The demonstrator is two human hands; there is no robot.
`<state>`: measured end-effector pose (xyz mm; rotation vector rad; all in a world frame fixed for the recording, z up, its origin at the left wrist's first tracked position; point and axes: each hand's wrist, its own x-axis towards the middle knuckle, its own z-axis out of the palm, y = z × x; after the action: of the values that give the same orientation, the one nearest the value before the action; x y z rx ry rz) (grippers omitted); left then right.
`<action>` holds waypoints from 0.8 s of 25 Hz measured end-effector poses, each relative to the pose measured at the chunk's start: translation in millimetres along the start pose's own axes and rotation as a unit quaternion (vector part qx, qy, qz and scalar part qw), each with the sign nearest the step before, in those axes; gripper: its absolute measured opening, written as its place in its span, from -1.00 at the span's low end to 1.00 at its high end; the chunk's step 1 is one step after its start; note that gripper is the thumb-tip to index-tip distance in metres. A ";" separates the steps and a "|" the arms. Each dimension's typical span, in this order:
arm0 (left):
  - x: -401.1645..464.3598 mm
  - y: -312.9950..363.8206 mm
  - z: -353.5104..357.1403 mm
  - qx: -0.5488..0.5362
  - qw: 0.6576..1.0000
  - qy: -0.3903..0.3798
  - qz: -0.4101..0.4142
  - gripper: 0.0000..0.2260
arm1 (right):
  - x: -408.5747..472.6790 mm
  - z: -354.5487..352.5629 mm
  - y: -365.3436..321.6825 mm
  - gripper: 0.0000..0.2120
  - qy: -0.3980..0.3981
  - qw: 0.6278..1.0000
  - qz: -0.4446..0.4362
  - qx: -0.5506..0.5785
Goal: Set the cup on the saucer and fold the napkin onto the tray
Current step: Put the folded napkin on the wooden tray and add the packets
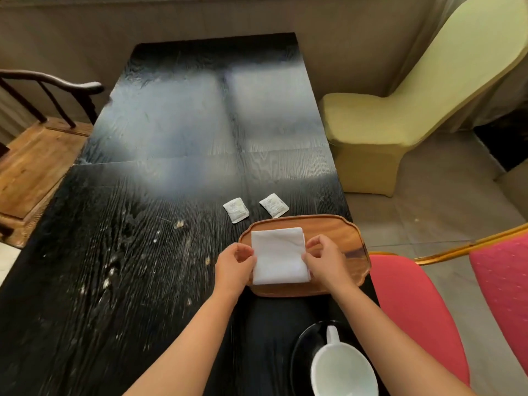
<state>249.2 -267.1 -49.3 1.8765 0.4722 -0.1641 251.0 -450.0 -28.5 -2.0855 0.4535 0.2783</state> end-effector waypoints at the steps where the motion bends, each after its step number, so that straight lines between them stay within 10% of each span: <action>1: 4.7 -2.4 5.9 0.003 1.000 0.000 0.006 -0.81 | 4.2 0.4 2.4 -0.89 0.010 1.000 -0.010 -0.008; 8: 4.2 -7.6 31.3 0.137 0.975 0.052 0.165 -0.82 | 17.6 7.5 25.4 -0.72 0.126 0.961 -0.166 -0.183; 12: 10.2 -26.5 46.8 0.419 0.823 0.027 0.382 -0.46 | 28.8 15.3 45.0 -0.49 0.105 0.853 -0.343 -0.379; 20: 22.0 -46.1 55.9 0.488 0.790 -0.019 0.371 -0.40 | 38.4 18.4 64.7 -0.44 0.055 0.836 -0.318 -0.445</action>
<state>257.3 -300.7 -116.6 2.9175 -0.5411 0.1230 258.0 -473.4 -102.0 -3.0235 -0.4293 -0.0623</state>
